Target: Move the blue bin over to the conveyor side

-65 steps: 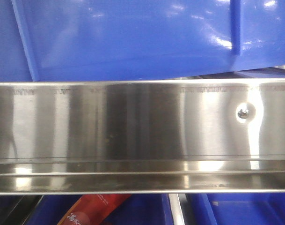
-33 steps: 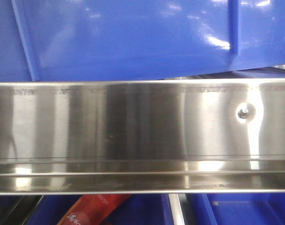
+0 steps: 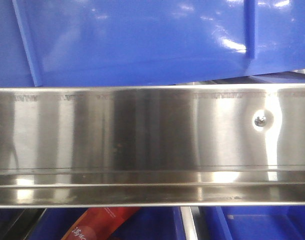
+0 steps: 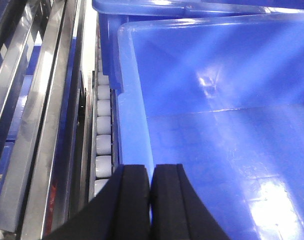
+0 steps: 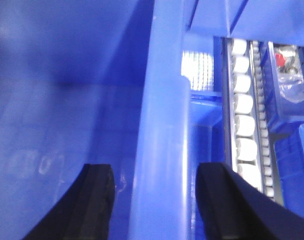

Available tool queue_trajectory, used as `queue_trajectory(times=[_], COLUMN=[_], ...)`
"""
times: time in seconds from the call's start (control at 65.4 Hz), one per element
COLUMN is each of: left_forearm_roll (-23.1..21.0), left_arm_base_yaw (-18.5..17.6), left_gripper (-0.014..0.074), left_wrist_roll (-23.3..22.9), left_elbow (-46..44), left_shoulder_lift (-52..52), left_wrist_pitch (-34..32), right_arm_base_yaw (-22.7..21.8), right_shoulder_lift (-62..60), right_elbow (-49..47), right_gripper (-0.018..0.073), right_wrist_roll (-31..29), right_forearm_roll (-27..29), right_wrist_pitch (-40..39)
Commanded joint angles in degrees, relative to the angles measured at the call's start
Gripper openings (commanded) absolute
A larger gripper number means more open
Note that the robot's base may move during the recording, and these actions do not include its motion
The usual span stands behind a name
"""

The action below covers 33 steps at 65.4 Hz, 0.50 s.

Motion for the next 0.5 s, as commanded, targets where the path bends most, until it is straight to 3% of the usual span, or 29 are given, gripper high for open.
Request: queue_trajectory(times=[0.0,0.076,0.245,0.489], left_forearm_roll=[-0.6,-0.6,-0.6,-0.6], left_arm_base_yaw=[-0.2,-0.2,-0.2,-0.2], left_gripper=[-0.0007,-0.0007,-0.0007,0.0013], left_wrist_roll=[0.0,0.0,0.0,0.0], left_elbow=[-0.5,-0.5,-0.5,-0.5], left_shoulder_lift=[-0.1,-0.1,-0.1,1.0], left_wrist_pitch=[0.1,0.2,0.2,-1.3], right_arm_base_yaw=[-0.1,-0.1,-0.1,-0.1], right_shoulder_lift=[0.2,0.2,0.2,0.2], right_elbow=[-0.3,-0.3,-0.3,-0.3], right_gripper=[0.0253,0.0172,-0.0102,-0.0078], right_wrist_roll=[-0.6,-0.6,-0.6,-0.6], right_forearm_roll=[-0.4,-0.4,-0.7,-0.7], right_wrist_pitch=[-0.1,-0.1,0.3,0.9])
